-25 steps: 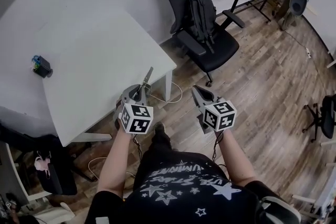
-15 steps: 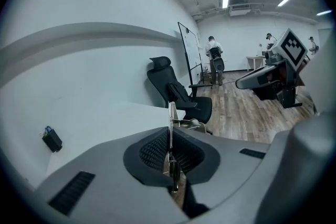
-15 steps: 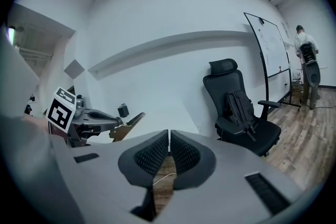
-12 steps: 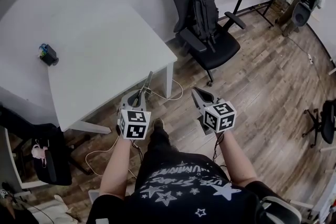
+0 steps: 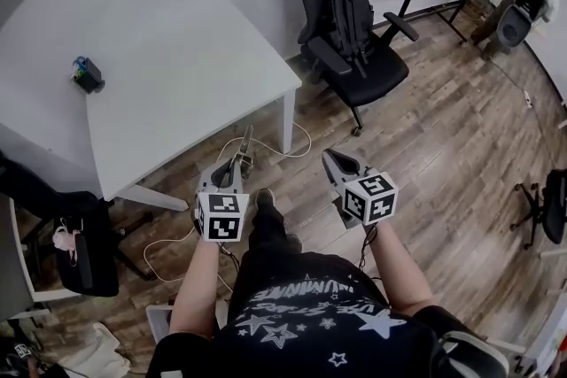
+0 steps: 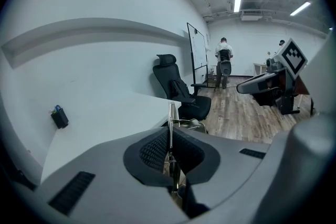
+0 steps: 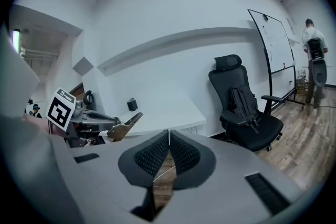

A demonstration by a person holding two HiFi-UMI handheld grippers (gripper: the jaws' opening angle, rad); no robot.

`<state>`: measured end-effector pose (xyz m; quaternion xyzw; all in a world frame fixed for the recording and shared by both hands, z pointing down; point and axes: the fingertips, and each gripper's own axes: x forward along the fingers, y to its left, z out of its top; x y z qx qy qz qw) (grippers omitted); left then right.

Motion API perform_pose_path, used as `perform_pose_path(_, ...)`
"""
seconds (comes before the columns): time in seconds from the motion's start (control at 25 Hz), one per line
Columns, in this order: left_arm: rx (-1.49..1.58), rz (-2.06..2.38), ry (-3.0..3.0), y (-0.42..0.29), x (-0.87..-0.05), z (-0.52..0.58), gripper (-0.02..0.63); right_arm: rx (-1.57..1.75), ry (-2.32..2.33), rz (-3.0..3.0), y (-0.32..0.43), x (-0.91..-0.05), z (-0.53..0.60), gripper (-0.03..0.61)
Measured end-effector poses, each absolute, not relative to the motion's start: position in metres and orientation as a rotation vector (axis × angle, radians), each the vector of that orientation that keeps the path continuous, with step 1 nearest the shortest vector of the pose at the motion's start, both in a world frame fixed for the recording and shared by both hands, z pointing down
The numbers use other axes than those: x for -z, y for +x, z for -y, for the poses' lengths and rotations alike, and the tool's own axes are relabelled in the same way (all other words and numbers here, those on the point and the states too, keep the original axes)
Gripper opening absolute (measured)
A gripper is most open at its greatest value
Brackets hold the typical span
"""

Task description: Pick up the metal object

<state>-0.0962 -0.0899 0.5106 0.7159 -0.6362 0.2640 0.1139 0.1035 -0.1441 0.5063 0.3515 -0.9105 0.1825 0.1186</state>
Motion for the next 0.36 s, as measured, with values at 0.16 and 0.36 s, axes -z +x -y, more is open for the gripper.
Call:
perform_pose_path(0.16,-0.749,1.876,2.07,-0.1001,-0.5134,0.0799,0.023,-0.544,1.017,2.662,0.1035,-0.5118,0.136,0.049)
perform_pose_path(0.36,-0.733,1.885,2.059,-0.0981,-0.515,0.0786,0.023,-0.544,1.025,2.661,0.1091,-0.5145,0.1371,0.049)
